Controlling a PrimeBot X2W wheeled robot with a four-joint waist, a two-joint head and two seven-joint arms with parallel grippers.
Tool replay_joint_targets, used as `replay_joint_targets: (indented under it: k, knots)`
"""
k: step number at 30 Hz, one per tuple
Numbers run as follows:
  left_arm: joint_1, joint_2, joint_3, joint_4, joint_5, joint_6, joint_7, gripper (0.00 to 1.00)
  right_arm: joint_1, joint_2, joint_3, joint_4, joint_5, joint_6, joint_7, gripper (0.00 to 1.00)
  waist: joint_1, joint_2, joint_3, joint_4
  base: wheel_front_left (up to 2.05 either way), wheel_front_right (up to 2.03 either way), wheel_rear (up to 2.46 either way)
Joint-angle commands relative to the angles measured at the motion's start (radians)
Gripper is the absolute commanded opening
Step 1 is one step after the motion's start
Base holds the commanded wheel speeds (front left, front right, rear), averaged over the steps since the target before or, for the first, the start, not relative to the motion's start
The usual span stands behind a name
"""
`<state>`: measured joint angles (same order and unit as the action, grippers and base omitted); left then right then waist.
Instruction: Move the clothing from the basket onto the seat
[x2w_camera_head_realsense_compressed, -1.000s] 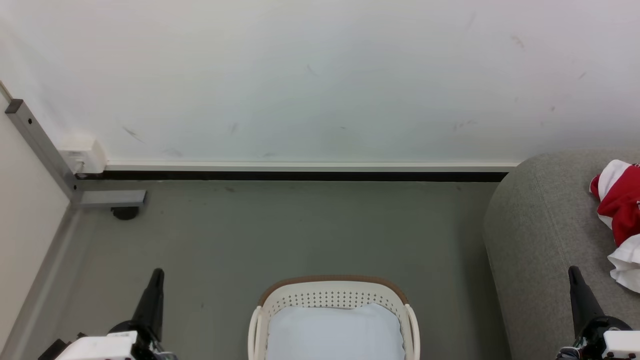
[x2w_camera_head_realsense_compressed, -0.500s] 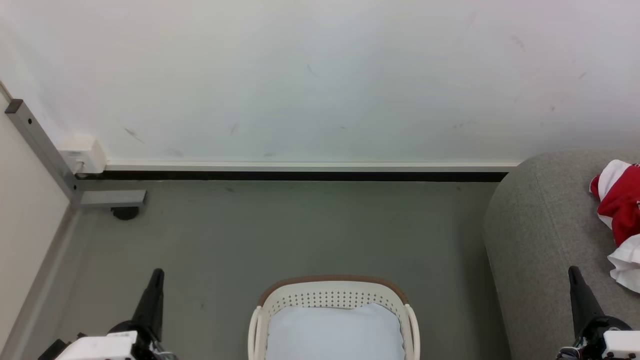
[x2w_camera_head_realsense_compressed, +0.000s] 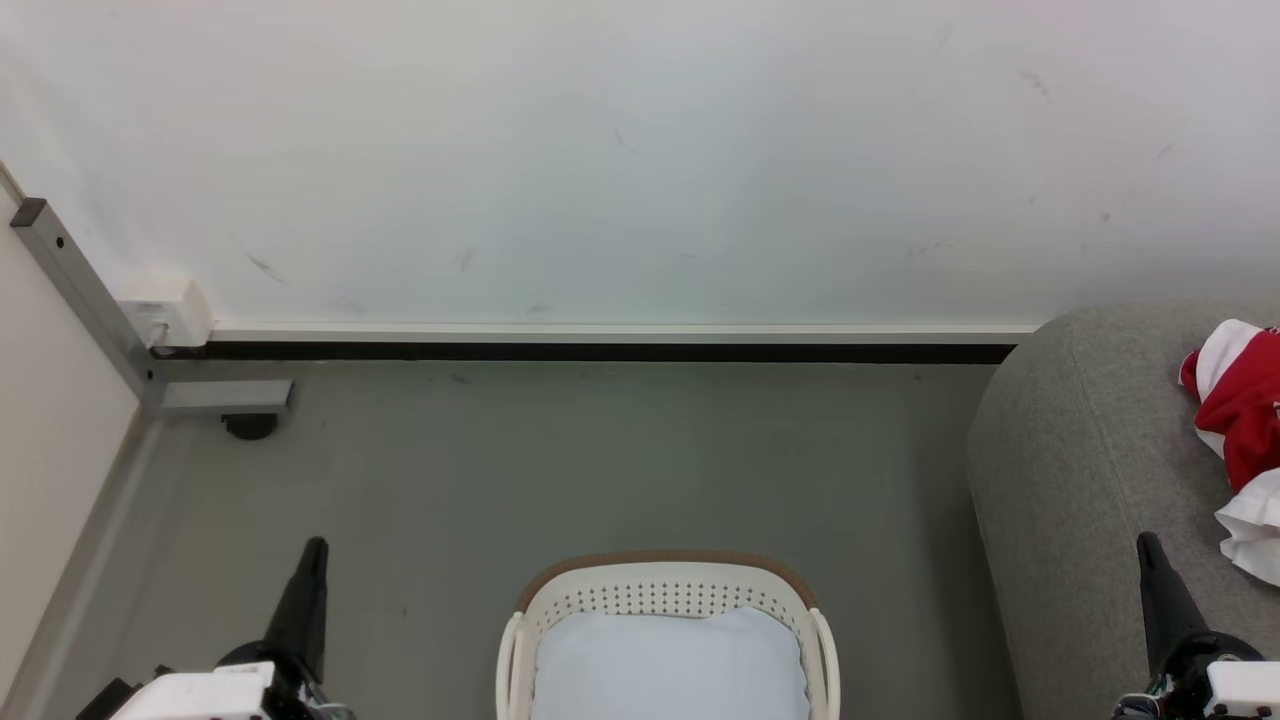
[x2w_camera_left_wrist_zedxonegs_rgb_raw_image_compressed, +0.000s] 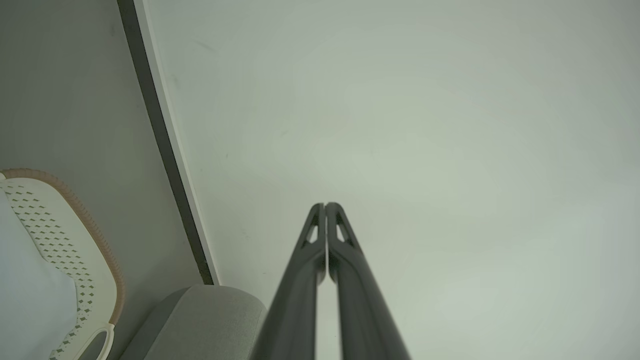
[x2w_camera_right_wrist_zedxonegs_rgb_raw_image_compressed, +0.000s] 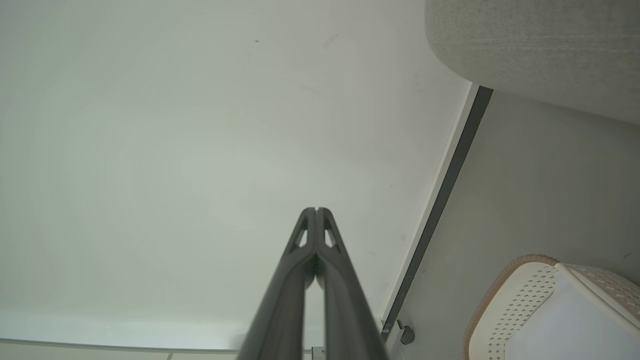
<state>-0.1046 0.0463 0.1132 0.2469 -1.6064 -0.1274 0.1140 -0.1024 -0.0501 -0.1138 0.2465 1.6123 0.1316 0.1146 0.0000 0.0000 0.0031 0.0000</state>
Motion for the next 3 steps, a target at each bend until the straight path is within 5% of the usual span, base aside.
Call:
replay_joint_targets:
  k: [1, 3]
  knots:
    - [-0.008, 0.007, 0.003, -0.003, -0.012, -0.006, 0.004, 0.0, -0.011, 0.0, -0.004, -0.003, 0.0, -0.002, 0.004, 0.0, 0.0, 0.0, 0.0, 0.0, 0.0, 0.0, 0.0]
    - [-0.008, 0.007, 0.003, -0.003, -0.012, -0.006, 0.004, 0.0, -0.011, 0.0, -0.004, -0.003, 0.0, -0.002, 0.004, 0.0, 0.0, 0.0, 0.0, 0.0, 0.0, 0.0, 0.0]
